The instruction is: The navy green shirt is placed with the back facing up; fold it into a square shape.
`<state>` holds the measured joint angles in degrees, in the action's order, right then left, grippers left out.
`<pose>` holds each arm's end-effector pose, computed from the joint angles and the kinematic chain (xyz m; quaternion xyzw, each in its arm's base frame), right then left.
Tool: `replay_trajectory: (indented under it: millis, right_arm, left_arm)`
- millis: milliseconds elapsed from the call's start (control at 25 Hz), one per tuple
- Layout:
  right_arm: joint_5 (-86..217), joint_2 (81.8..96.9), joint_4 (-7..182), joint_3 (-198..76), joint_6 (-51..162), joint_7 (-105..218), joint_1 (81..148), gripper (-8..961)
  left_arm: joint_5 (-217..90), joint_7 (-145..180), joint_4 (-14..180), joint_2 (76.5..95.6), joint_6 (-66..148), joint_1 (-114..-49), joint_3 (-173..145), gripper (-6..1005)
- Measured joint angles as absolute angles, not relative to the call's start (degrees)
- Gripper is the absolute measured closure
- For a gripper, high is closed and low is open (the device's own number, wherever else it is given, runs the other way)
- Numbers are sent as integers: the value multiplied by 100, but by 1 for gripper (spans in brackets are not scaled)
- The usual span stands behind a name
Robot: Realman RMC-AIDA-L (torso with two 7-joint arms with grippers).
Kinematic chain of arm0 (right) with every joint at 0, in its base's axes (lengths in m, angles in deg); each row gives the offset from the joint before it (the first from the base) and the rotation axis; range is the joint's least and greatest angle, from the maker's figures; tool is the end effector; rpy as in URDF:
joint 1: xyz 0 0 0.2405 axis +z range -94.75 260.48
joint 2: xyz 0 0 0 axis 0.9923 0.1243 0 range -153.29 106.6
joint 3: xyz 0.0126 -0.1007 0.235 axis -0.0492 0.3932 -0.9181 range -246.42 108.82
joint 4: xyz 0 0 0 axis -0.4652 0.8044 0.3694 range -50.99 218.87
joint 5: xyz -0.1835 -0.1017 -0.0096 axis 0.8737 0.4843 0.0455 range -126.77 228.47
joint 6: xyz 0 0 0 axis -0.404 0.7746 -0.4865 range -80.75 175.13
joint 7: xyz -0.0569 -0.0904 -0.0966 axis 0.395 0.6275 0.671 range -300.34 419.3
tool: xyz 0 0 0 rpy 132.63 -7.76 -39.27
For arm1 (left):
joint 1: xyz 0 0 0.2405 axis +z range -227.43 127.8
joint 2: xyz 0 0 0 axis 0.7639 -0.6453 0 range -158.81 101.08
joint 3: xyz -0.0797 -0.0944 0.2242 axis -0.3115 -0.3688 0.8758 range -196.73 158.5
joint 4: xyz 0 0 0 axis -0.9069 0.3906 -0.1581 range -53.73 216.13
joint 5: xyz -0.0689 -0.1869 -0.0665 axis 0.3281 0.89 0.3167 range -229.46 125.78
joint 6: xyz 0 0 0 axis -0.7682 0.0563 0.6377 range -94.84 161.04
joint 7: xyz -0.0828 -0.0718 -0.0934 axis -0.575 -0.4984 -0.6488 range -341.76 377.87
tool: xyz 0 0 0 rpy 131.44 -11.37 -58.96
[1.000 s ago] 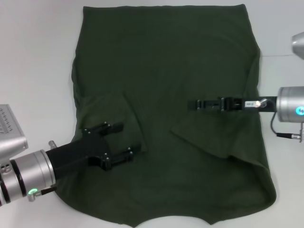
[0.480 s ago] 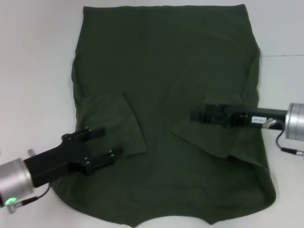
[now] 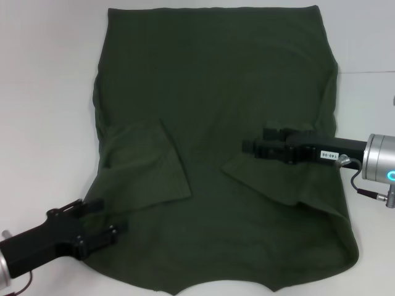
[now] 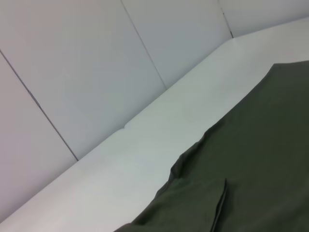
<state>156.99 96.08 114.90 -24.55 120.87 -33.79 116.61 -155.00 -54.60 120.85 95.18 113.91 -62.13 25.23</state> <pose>0.2555 0.3655 -0.0214 -0.8743 0.3672 0.2692 0.1679 -0.3251 0.2608 -0.0216 -0.8828 -0.3076 -0.2622 0.2393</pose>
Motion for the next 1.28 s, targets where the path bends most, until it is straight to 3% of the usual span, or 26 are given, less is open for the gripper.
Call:
replay_trajectory:
  millis: [1280]
  right_arm:
    - [15512,9609,11426,-2504,12084,-3430,11788,23]
  left_arm:
    - [-16137,-4983,12102,9515,10810,-5962,2030,254]
